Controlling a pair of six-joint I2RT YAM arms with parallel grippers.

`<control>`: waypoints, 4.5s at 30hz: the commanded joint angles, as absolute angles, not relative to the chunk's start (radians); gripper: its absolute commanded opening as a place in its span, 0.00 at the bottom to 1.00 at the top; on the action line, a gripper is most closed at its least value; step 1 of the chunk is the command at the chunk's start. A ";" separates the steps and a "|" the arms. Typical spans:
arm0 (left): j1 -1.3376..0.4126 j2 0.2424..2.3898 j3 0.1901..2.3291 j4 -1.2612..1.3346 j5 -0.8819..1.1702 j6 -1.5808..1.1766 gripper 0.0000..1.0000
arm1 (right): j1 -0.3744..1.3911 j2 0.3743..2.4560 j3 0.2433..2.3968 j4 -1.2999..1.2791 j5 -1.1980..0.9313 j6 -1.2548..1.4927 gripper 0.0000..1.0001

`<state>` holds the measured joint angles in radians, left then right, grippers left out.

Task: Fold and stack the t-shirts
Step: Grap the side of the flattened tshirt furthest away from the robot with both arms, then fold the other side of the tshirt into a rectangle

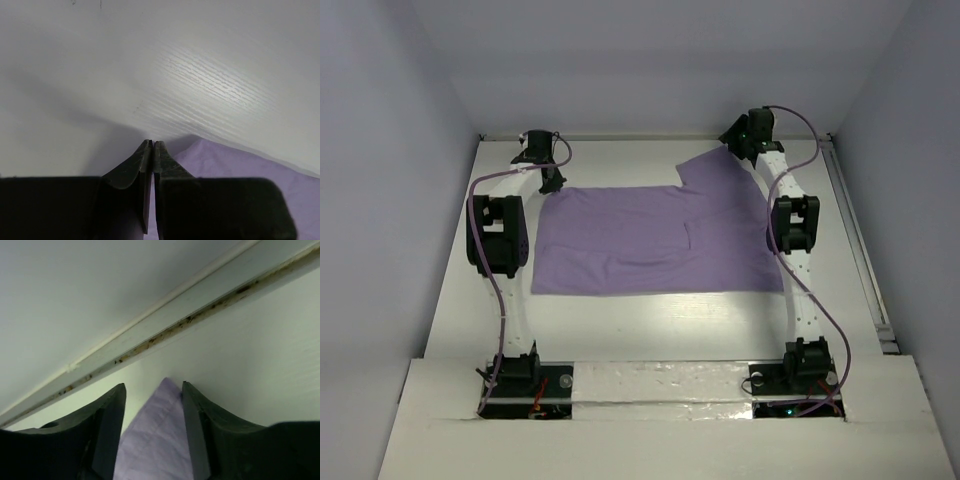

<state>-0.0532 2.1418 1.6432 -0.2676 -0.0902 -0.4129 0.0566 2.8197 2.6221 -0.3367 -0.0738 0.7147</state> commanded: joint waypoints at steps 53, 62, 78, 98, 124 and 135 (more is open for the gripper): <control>-0.046 1.714 1.351 -0.267 -0.250 -0.313 0.00 | 0.008 1.272 0.979 -0.291 -0.276 0.551 0.00; -0.023 1.605 1.327 -0.261 -0.157 -0.345 0.00 | -0.001 1.137 0.956 -0.425 -0.256 0.534 0.00; 0.041 1.572 0.859 -0.167 -0.123 -0.397 0.00 | -0.020 1.058 0.643 -0.529 0.052 0.574 0.00; -0.066 1.397 0.881 -0.169 -0.097 -0.419 0.32 | 0.362 1.198 0.827 -0.453 -0.083 0.524 0.00; -0.077 1.407 0.810 -0.115 -0.046 -0.423 0.27 | 0.466 1.594 0.922 -0.299 0.132 0.637 0.34; -0.077 1.394 0.850 -0.135 -0.038 -0.420 0.24 | 0.476 1.517 0.963 -0.481 0.062 0.557 0.00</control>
<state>-0.0776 1.4422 0.8120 -0.1383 -0.0509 -0.4202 0.4618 1.5776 0.9112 -0.3923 0.0906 0.6052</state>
